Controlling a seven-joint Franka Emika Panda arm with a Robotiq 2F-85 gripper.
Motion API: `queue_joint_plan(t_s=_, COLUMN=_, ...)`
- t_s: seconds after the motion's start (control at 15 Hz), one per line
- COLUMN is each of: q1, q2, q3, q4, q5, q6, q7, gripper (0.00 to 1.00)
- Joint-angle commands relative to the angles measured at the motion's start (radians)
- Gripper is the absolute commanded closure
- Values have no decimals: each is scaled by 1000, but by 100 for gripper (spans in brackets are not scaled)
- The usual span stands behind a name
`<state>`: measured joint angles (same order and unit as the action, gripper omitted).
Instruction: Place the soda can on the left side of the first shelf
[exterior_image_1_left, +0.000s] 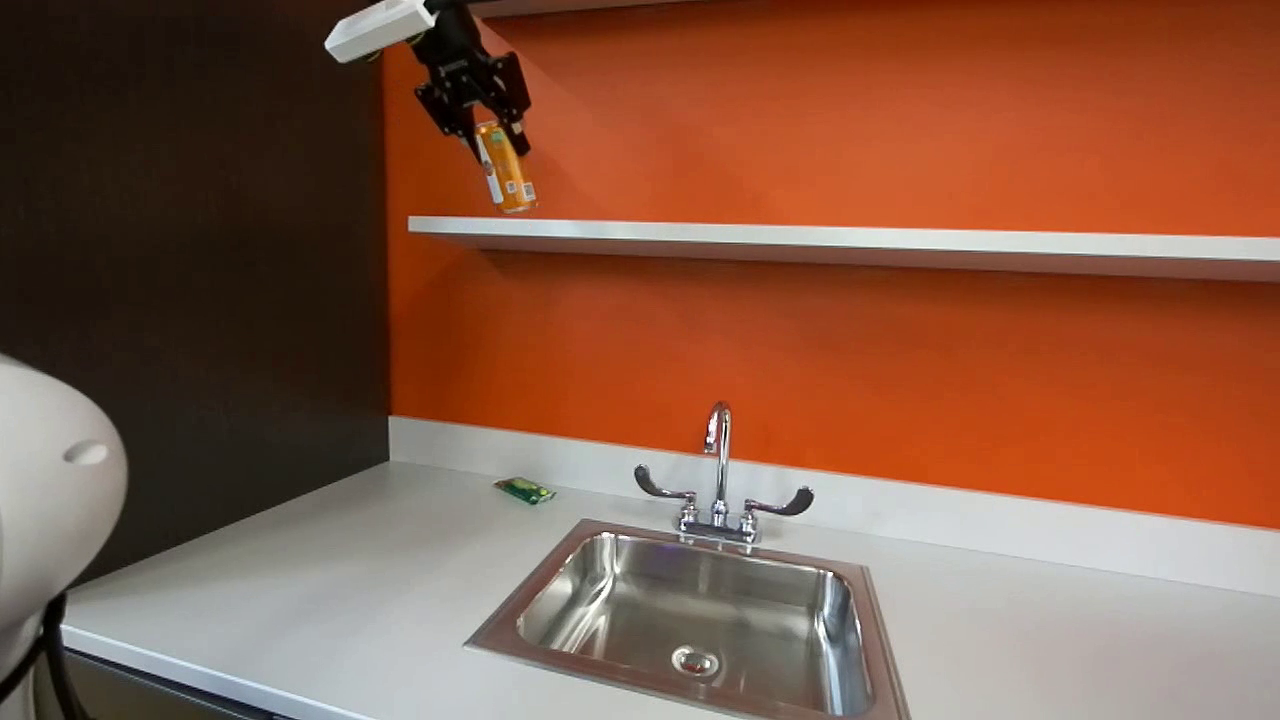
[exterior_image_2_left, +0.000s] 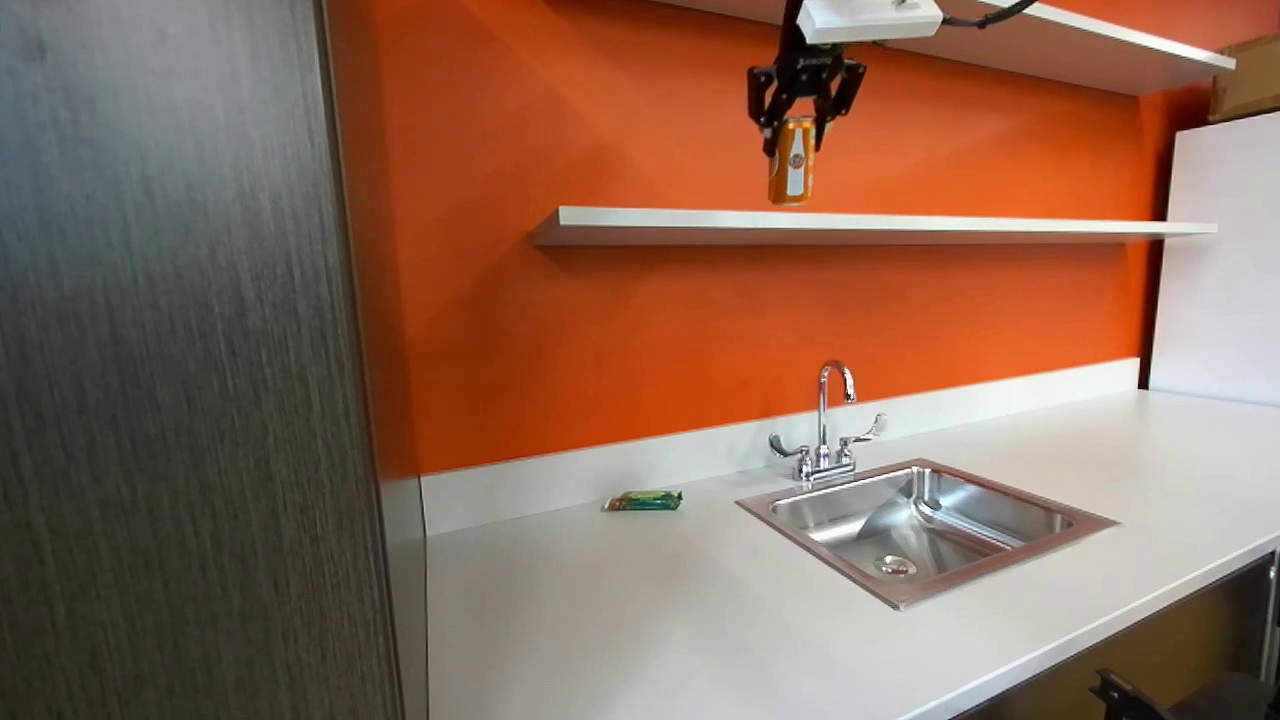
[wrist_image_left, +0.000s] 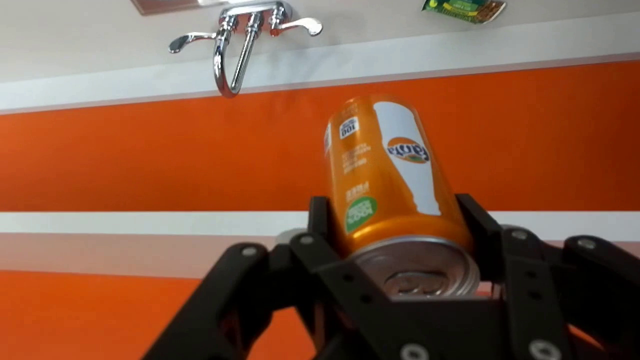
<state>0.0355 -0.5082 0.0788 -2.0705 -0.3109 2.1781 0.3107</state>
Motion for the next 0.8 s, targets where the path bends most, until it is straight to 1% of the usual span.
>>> queue_joint_plan(t_s=0.0, q1=-23, q2=53, q3=5, q4=114, q5=16, q6=8, q7=-98, gripper=62)
queue_joint_plan(t_s=0.2, q1=-16, q2=106, q3=11, q4=182, q5=14, q6=44, q7=-144, gripper=62)
queue_joint_plan(t_s=0.4, q1=-16, q2=168, q3=22, q4=245, q5=12, q6=83, q7=-153, gripper=62)
queue_joint_plan(t_s=0.73, q1=-10, q2=287, q3=37, q4=366, q5=15, q6=104, q7=-147, gripper=62)
